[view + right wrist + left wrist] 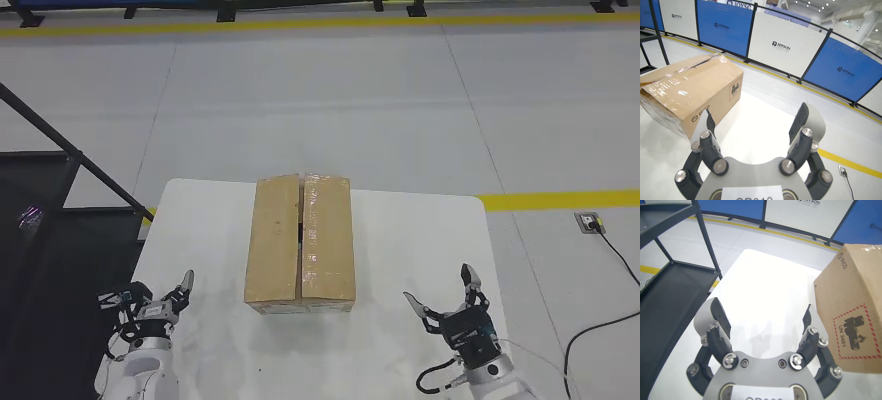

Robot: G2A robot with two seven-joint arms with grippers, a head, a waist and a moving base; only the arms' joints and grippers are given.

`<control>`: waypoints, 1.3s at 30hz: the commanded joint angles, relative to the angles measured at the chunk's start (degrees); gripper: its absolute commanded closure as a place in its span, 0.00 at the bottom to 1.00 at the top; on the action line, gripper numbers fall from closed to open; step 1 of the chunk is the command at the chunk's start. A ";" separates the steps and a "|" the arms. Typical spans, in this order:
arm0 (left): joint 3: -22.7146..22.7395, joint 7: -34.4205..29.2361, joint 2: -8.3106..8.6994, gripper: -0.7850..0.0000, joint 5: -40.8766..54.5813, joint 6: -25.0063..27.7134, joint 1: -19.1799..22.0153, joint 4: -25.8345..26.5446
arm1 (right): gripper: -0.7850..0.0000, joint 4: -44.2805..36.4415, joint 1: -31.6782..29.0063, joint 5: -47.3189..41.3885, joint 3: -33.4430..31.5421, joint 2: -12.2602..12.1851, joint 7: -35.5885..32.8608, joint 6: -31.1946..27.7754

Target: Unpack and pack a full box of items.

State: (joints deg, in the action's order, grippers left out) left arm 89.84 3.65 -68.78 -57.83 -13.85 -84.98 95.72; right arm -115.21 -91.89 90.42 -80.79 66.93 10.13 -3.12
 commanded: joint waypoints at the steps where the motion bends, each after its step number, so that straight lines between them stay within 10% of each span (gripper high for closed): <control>1: -0.62 -0.22 -0.16 0.00 -0.27 -1.61 0.57 -0.55 | 0.00 0.03 0.44 1.85 0.46 -0.04 -0.77 -0.91; 24: -12.52 3.46 -1.83 0.00 -9.77 4.20 9.38 -11.37 | 0.00 4.73 4.98 10.15 4.39 -0.09 7.32 -6.54; 39: -13.20 5.29 -2.01 0.00 -12.70 8.54 6.33 -8.96 | 0.00 6.32 6.52 9.81 4.07 -0.08 7.06 -8.78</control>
State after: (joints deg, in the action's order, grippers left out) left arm 76.59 8.90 -70.78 -70.52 -5.09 -78.59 86.73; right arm -108.97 -85.62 100.20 -76.80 66.85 17.48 -11.48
